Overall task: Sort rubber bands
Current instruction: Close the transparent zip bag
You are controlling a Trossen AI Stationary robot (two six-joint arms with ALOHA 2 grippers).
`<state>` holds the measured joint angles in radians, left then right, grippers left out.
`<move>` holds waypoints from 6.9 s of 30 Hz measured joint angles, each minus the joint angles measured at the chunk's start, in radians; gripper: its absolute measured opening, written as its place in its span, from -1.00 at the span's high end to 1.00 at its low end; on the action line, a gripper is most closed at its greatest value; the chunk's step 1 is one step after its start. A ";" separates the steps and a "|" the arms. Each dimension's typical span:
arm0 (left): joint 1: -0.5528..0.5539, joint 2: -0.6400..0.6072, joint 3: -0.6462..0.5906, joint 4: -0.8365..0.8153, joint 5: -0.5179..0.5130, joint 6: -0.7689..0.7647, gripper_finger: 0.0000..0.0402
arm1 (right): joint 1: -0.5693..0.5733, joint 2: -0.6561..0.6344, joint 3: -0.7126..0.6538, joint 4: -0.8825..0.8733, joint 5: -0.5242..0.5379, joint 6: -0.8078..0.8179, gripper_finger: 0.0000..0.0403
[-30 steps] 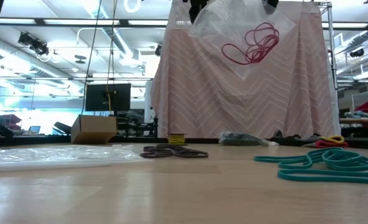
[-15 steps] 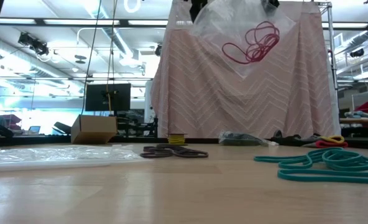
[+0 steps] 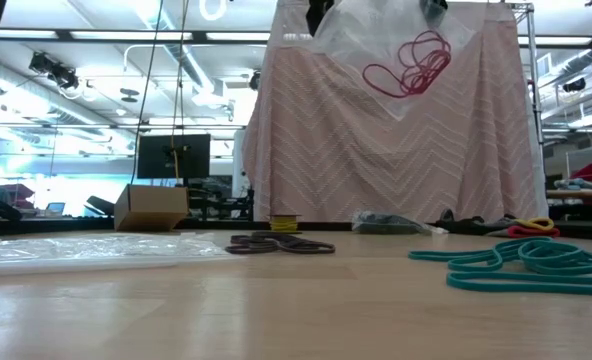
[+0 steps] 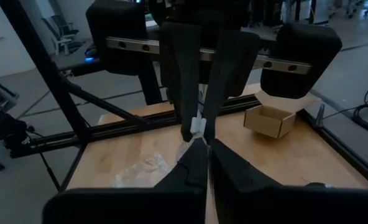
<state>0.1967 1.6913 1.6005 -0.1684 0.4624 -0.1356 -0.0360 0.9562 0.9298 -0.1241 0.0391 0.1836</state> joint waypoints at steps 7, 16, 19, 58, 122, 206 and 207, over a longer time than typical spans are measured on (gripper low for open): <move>0.000 0.001 0.000 -0.006 0.001 0.000 0.96 | 0.000 0.000 -0.001 0.037 -0.009 0.005 1.00; -0.001 0.006 0.000 -0.012 -0.025 0.000 0.95 | -0.001 0.000 -0.001 0.045 -0.012 0.021 1.00; -0.001 0.006 0.000 -0.003 -0.038 0.000 0.86 | -0.001 -0.001 -0.001 0.044 -0.012 0.024 1.00; -0.014 0.013 0.000 -0.043 -0.053 -0.006 0.93 | -0.039 -0.001 0.000 0.064 -0.130 0.013 0.84; -0.016 0.013 0.000 -0.039 -0.042 -0.026 0.92 | -0.042 0.028 -0.001 0.051 -0.117 0.086 1.00; -0.023 0.013 0.000 -0.048 0.022 -0.006 0.93 | -0.037 0.034 0.000 0.002 -0.198 0.163 0.44; -0.023 0.013 0.000 -0.046 0.028 -0.006 0.93 | -0.037 0.034 0.000 -0.013 -0.185 0.166 0.47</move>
<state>0.1738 1.7046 1.6001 -0.2142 0.4902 -0.1417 -0.0734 0.9901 0.9298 -0.1371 -0.1457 0.3500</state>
